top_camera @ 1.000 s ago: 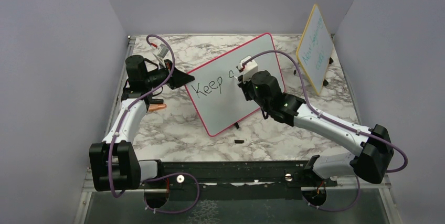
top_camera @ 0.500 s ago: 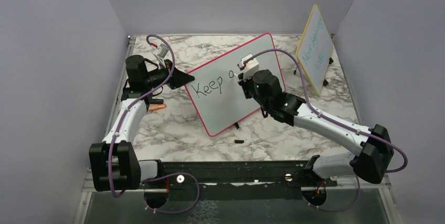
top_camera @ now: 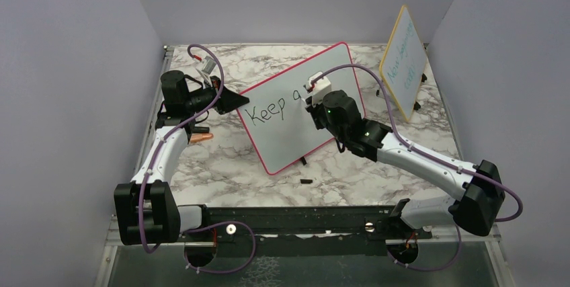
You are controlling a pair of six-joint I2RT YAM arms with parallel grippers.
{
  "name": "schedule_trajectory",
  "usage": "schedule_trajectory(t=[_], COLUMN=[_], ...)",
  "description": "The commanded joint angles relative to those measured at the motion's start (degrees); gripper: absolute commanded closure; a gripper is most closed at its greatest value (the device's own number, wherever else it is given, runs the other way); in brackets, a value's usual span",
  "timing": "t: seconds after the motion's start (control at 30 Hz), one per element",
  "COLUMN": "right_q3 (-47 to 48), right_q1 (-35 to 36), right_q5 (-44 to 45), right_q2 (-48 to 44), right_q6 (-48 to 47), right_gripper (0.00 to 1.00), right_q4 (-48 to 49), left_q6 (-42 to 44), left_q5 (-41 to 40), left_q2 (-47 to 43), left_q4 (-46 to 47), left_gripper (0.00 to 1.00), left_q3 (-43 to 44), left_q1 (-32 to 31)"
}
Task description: Write a sentence on the whiteboard
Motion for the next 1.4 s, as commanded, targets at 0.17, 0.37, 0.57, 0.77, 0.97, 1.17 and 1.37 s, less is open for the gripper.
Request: schedule_trajectory(t=[0.17,0.37,0.57,0.77,0.97,1.17,1.37], right_q3=[1.3,1.9,2.6,1.8,0.9,-0.1,-0.8], right_q1=[-0.4,-0.5,-0.4,-0.4,-0.4,-0.9,-2.6], right_q5=[-3.5,-5.8,-9.0,-8.3,-6.4,-2.5,-2.8], right_q2=[-0.3,0.2,0.3,-0.4,-2.7,-4.9,-5.5], right_q6=[1.0,0.8,0.4,2.1,2.3,2.4,2.3], right_gripper=[1.0,0.99,1.0,1.0,1.0,0.99,1.0], right_q4=[-7.1,-8.8,-9.1,-4.6,-1.6,-1.2,0.6], left_q6=[4.9,4.9,4.9,4.9,4.9,5.0,5.2], left_q5=[-2.3,-2.2,-2.3,-2.3,-2.3,-2.4,-2.4], left_q2=[1.6,1.6,1.7,1.6,1.5,1.4,1.4], left_q4=[-3.7,-3.7,-3.7,-3.7,-3.9,-4.1,-4.1], left_gripper=[1.0,1.0,1.0,1.0,1.0,1.0,1.0], left_q3=[-0.3,-0.3,-0.3,-0.3,-0.4,-0.4,-0.4], left_q1=[-1.1,-1.1,-1.1,-1.1,-1.1,-1.0,-1.1])
